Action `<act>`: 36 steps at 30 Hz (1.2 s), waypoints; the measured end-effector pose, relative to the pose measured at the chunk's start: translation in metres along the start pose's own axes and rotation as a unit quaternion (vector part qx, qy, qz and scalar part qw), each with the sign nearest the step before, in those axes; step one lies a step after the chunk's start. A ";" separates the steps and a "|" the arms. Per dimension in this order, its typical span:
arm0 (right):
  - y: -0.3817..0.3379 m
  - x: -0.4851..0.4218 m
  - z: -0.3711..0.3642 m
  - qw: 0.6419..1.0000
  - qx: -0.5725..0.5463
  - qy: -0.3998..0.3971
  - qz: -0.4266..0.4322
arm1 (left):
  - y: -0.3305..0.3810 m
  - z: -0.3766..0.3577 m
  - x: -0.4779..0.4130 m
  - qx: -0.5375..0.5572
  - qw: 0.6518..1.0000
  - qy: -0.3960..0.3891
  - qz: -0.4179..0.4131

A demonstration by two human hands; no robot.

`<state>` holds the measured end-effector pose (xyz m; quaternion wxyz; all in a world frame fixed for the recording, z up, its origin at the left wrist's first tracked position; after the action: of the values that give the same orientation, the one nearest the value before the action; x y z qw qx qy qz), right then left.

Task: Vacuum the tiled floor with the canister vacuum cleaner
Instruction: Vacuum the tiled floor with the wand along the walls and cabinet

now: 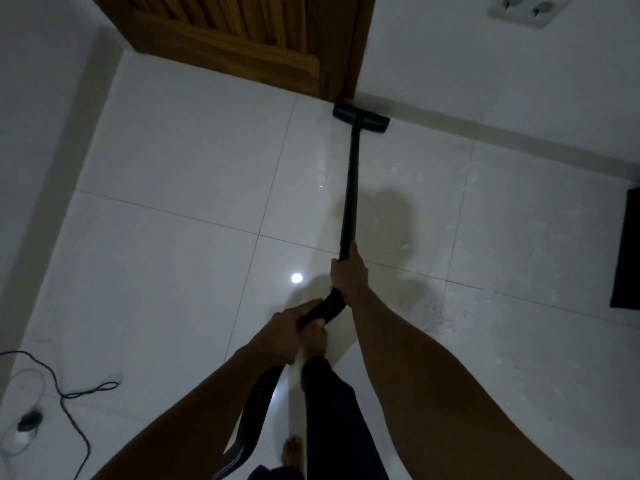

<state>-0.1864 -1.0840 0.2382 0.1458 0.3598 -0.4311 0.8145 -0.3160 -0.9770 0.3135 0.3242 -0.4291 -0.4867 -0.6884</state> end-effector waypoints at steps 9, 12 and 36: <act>0.009 -0.009 0.004 0.995 0.091 0.026 -0.006 | 0.005 -0.011 -0.016 -0.022 1.000 0.001 0.011; 0.005 -0.001 0.001 0.997 0.061 0.037 0.017 | 0.000 -0.007 -0.011 -0.017 1.000 0.007 0.009; 0.165 0.348 -0.048 0.980 0.017 0.114 0.163 | -0.214 -0.134 0.264 -0.142 0.981 -0.005 -0.131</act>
<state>-0.5415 -1.1673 0.3695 0.0535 0.1919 -0.4510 0.8700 -0.6485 -1.0441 0.4475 0.1651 -0.4066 -0.4377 -0.7848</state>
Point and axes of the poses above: each hand's wrist, its own x-axis away from the middle knuckle, its own z-axis out of the back of the hand, y = z × x, the point moved 2 cm from there along -x, towards the middle knuckle, and after that the axes turned 11 degrees about z, right-handed, at the moved point
